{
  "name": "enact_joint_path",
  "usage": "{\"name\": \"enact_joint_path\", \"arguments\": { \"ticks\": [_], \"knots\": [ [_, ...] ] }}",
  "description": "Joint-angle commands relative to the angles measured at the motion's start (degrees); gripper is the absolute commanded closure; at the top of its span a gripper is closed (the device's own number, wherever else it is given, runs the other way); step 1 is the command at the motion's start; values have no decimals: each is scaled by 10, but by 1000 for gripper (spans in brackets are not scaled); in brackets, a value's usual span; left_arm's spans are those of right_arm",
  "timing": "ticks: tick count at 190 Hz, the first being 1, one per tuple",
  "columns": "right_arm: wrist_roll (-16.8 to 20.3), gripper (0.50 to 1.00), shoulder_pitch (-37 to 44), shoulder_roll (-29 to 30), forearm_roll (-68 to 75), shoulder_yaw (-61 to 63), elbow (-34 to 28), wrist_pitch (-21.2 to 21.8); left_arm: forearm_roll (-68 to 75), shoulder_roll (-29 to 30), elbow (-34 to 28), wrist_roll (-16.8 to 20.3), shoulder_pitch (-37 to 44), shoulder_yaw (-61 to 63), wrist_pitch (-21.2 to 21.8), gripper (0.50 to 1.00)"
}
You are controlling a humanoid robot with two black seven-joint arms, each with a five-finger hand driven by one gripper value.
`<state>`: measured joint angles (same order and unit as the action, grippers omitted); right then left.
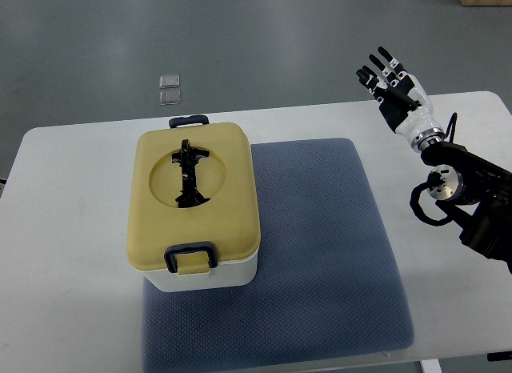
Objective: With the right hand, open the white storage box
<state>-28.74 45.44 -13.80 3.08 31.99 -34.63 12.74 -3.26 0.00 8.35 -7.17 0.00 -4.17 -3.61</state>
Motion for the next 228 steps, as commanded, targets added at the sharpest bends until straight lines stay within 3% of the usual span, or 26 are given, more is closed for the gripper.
{"name": "enact_joint_path", "arguments": {
  "ticks": [1, 228],
  "knots": [
    [0, 570, 0, 0, 0, 0, 0, 0, 0, 0, 0, 1, 1, 0, 0, 500],
    [3, 570, 3, -3, -8, -1, 0, 1, -1, 0, -4, 1, 0, 0, 6, 500]
  ]
}}
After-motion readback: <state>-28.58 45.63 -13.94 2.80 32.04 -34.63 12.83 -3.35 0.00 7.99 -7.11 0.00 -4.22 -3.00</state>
